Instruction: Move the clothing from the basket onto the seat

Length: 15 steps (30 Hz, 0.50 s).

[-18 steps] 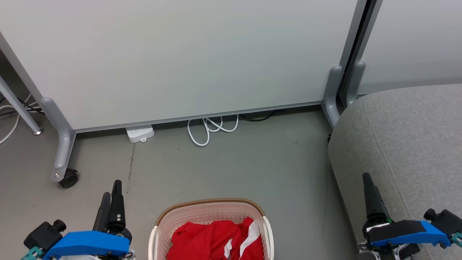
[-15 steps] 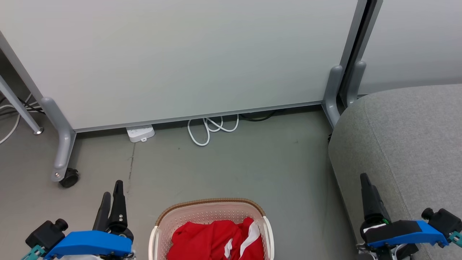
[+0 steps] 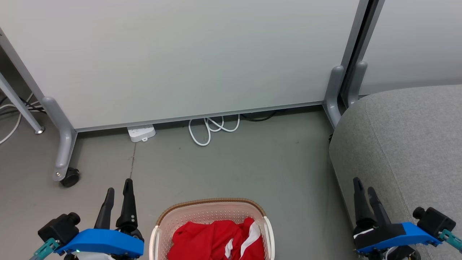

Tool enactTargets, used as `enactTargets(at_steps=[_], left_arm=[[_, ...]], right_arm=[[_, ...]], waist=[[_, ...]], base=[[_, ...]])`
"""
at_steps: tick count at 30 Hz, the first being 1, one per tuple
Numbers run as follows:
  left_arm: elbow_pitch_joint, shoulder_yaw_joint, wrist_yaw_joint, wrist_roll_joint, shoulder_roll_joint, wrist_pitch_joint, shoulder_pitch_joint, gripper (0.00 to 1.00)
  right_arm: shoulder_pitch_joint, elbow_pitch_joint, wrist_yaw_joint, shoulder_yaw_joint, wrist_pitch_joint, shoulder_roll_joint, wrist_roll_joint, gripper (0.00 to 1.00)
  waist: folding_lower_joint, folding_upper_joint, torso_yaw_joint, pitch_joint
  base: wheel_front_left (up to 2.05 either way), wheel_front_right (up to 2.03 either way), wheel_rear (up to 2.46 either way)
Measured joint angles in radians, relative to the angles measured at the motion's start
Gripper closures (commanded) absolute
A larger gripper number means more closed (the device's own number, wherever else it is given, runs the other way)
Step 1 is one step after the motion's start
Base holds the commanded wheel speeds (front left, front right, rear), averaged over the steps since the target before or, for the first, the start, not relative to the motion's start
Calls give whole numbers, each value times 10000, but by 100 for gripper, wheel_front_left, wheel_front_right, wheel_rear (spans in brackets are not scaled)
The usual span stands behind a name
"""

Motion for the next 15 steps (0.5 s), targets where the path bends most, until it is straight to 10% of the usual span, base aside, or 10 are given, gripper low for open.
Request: enactTargets(at_steps=[15], left_arm=[[291,-314,58,1787,25,-468,-53,0]], right_arm=[[-88,257,0,104,-443,-10,-1847,0]], waist=[[0,0,29,-4]], base=[[0,0,0]])
